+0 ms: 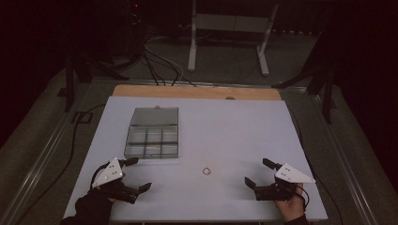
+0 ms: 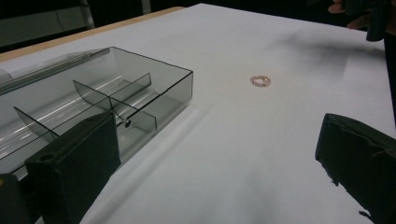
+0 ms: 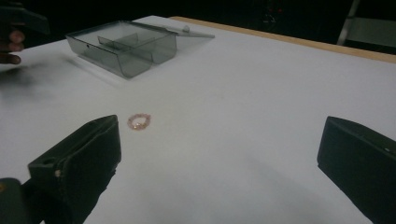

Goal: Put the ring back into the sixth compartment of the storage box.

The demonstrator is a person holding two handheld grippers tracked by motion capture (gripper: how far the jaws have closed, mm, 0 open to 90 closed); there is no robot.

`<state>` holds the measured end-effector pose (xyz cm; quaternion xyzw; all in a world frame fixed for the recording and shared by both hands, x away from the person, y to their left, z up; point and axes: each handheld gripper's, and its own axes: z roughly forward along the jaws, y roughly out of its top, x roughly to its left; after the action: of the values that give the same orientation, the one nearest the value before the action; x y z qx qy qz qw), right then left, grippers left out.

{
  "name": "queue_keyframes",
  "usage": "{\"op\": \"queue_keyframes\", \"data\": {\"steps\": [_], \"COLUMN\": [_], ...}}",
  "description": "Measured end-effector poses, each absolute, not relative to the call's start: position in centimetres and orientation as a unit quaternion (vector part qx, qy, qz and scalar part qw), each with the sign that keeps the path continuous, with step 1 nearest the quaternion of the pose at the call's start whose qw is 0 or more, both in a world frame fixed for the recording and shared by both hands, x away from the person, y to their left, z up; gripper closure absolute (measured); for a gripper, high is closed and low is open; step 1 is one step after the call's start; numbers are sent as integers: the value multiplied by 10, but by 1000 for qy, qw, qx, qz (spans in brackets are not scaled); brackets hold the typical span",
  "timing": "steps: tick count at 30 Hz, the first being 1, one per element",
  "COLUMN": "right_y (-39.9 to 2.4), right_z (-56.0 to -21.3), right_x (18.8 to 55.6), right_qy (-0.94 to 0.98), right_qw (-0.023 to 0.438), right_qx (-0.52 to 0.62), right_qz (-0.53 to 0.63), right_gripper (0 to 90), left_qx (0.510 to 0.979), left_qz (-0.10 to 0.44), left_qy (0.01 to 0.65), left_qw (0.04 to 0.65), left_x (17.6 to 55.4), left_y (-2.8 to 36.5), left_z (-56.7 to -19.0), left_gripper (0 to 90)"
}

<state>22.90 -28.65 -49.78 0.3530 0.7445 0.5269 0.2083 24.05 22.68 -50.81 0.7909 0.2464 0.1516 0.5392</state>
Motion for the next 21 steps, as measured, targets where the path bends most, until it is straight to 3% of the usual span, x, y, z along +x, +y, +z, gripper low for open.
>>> {"op": "queue_keyframes", "data": {"steps": [21], "right_y": [-288], "right_z": [-492], "right_x": [229], "right_qy": [737], "right_qw": [207], "right_qx": [380], "right_qz": [519], "right_gripper": [0], "left_qx": [789], "left_qz": [149], "left_qy": [248], "left_qw": [542], "left_x": [242], "left_y": [226], "left_z": [-509], "left_gripper": [8]}}
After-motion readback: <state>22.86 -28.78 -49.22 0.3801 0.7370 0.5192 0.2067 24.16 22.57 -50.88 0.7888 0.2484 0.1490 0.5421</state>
